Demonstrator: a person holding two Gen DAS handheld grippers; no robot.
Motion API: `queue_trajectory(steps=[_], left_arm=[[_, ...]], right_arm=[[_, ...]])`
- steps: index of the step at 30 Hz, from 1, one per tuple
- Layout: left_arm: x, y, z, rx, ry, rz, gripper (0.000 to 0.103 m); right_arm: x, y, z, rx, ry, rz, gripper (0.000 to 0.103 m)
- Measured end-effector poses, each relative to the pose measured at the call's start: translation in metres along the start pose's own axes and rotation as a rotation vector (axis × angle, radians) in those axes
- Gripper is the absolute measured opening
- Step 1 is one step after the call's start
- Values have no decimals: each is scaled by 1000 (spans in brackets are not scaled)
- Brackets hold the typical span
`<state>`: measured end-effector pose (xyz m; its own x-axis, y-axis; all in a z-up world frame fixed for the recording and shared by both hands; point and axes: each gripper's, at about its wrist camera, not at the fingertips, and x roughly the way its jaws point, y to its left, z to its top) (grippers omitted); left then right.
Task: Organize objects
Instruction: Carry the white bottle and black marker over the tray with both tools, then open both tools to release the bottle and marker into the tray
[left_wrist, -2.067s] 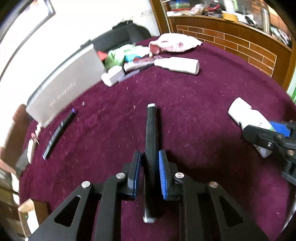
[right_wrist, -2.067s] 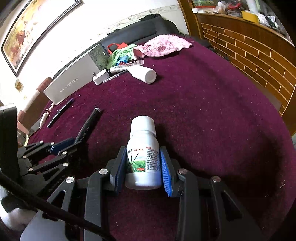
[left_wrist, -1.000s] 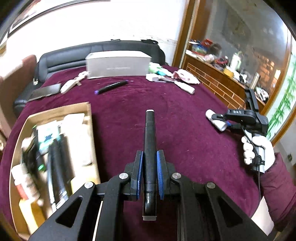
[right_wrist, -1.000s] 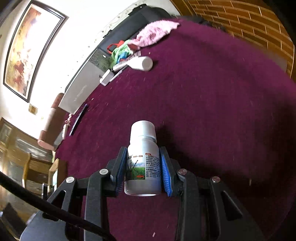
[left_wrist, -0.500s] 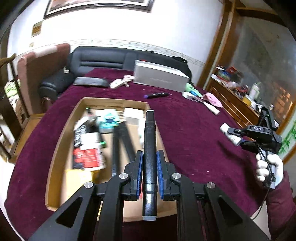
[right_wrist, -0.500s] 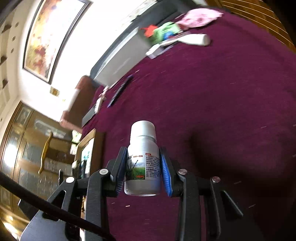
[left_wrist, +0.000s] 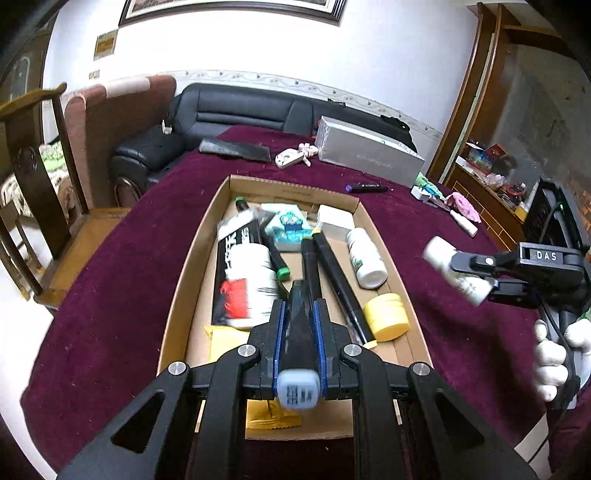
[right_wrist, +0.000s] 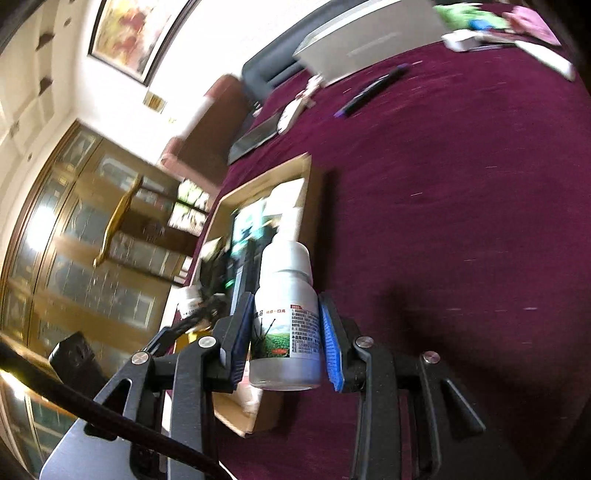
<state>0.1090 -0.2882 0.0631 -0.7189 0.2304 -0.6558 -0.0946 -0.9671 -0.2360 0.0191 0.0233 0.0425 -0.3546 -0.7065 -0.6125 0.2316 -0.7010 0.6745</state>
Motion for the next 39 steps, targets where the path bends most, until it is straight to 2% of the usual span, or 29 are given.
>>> queue_trajectory(steps=[6,12,19,27,30,31,33,35,39], left_arm=[[7,0,-10,-3,27,-24,12],[20,-1,-17,-13,64,-45,12],[24,-9,-22,24,71,-33,12],[17,-2,-25,11,54,-55,12],[14,-1,-23,18,40,-56,13],[12,-2,-23,23,35,-53,14],[9,-3,-23,29,24,-48,24],[7,-4,-22,27,10,-50,40],[0,-8,-19,28,-19,-26,49]], right_arm=[[45,32,-3,-65,79,4,33],[65,48,0,-112,98,-46,33],[90,57,16,-168,102,-150,33],[113,70,25,-291,62,-339,32],[120,73,28,-323,50,-381,32],[122,73,29,-329,49,-391,32],[124,75,30,-343,41,-415,32],[122,77,29,-339,24,-420,35],[106,79,30,-301,-23,-379,47]])
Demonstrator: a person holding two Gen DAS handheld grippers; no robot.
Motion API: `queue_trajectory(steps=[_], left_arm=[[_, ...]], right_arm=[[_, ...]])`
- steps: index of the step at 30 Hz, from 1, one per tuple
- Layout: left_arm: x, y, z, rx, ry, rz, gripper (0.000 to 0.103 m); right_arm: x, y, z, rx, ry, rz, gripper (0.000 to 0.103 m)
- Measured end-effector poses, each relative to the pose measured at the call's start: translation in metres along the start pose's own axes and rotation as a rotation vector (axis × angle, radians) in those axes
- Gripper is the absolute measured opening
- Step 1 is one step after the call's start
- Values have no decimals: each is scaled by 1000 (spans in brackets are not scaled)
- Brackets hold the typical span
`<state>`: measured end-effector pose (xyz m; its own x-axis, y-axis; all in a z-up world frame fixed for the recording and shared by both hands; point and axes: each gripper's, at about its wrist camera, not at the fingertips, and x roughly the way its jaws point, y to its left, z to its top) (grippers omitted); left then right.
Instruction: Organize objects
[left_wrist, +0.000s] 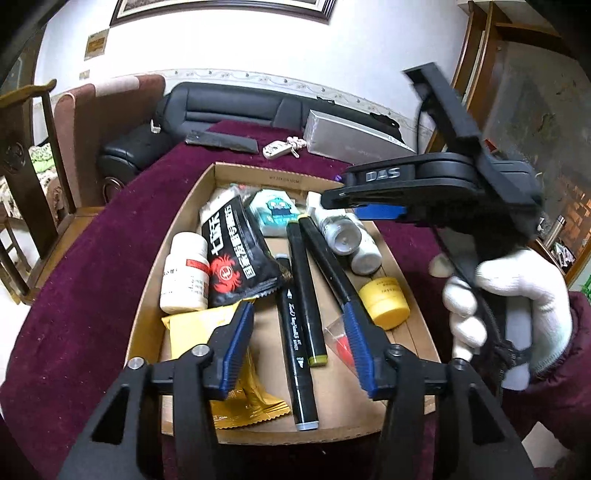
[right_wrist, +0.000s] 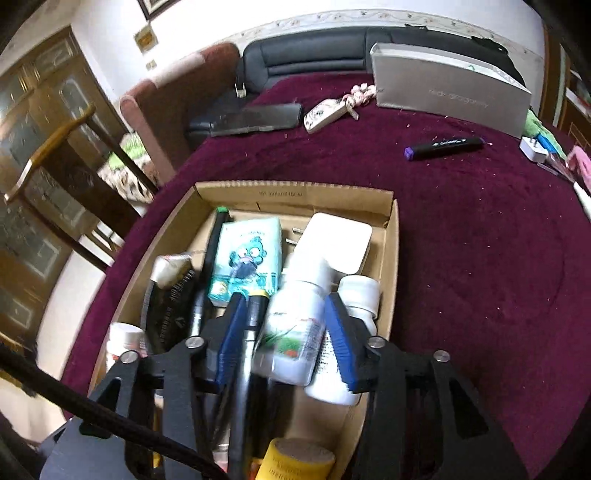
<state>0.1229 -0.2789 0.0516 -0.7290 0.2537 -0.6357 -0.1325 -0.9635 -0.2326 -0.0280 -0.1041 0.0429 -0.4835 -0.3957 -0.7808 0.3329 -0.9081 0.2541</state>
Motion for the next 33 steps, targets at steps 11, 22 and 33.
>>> queue_trajectory(steps=[11,22,33], left_arm=[[-29,-20,9,18,-118,226,71],[-82,-19,30,-124,-325,327,97],[-91,-31,24,-123,-353,525,101]], right_arm=[[-65,-7,-26,-7,-157,-33,56],[-96,0,-66,-113,-274,-133,63],[-110,30,-109,-283,-322,-170,72]])
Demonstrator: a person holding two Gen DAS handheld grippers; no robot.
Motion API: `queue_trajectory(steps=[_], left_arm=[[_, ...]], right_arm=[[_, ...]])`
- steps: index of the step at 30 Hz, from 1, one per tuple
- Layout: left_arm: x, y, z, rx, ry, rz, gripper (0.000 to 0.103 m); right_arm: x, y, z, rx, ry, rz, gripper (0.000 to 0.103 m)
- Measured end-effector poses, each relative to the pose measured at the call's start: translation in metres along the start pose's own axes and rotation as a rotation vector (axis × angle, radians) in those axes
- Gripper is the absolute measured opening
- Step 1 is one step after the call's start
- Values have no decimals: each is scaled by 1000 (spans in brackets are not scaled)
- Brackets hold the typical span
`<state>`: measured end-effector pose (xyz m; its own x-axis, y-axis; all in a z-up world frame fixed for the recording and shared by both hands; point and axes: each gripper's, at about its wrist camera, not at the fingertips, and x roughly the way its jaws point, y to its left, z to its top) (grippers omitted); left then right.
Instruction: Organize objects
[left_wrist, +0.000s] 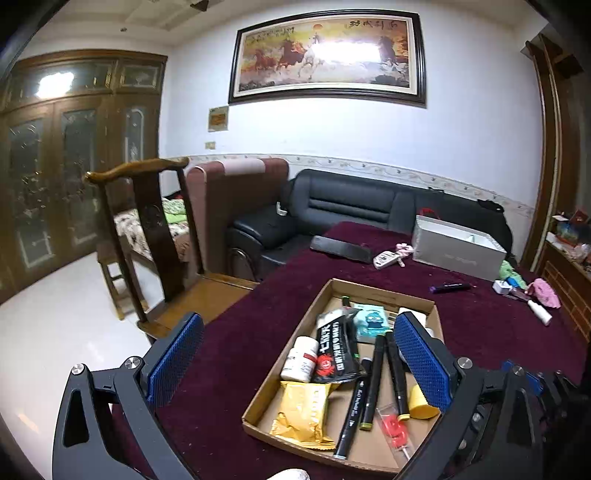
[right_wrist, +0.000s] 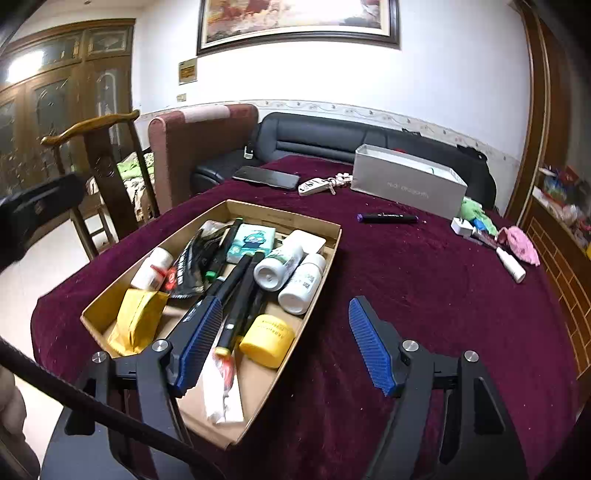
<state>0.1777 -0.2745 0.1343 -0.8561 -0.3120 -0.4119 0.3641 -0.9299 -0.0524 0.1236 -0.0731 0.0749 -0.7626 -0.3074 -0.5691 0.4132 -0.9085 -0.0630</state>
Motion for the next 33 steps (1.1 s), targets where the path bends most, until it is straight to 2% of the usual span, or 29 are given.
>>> queue_trajectory(steps=[8,17,33], left_arm=[[-10,-6,-3,27,-21,18,101],[0,-2,-6,14,38,16,101],[8,6,-10,-3,63,25,101]], right_arm=[[-7,3,-8,-11,-2,9,75],[-6,12,-13,-37,13,13,75],[0,19,-16,-59,36,18,75]])
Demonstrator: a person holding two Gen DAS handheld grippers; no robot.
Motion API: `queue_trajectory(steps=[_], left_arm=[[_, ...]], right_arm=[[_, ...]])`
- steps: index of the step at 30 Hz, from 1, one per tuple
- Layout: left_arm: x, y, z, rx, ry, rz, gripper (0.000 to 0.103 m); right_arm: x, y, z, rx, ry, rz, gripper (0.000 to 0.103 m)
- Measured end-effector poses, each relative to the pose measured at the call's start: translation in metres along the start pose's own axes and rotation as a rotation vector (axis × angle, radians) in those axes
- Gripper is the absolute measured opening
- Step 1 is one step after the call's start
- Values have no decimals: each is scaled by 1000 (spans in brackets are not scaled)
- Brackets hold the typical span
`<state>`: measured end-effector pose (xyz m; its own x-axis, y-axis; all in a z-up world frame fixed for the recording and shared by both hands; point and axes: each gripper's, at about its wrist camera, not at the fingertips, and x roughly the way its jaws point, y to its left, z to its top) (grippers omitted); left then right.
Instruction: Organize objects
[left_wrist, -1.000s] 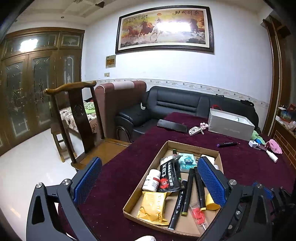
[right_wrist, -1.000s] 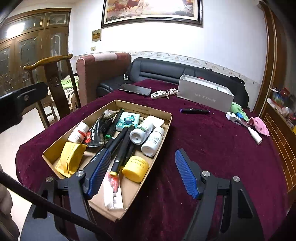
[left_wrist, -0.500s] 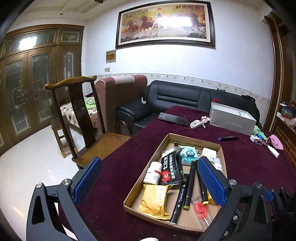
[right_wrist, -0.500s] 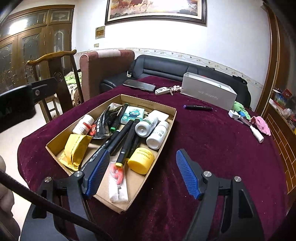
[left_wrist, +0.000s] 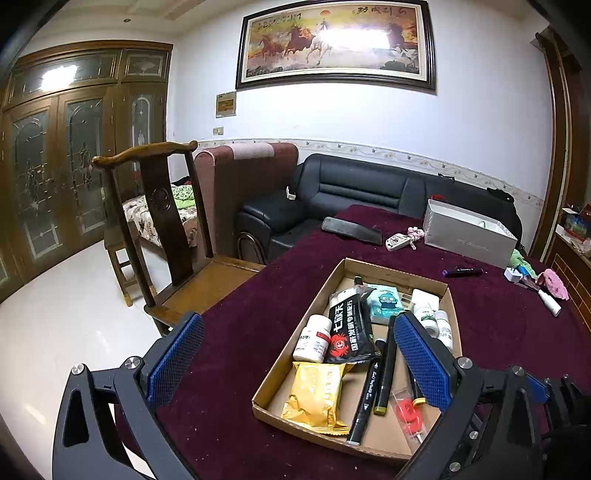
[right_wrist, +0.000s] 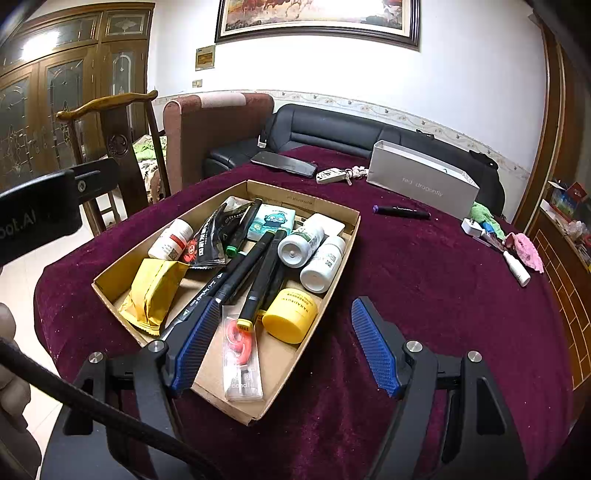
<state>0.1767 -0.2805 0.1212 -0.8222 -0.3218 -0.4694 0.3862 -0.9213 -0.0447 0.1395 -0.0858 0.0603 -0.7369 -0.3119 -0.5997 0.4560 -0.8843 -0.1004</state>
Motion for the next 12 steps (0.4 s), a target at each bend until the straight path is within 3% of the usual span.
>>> queue_trajectory(steps=[12], left_arm=[[3,-5,0,24,23,-7,101]], right_arm=[[1,-2,-1,1,8,2,75]])
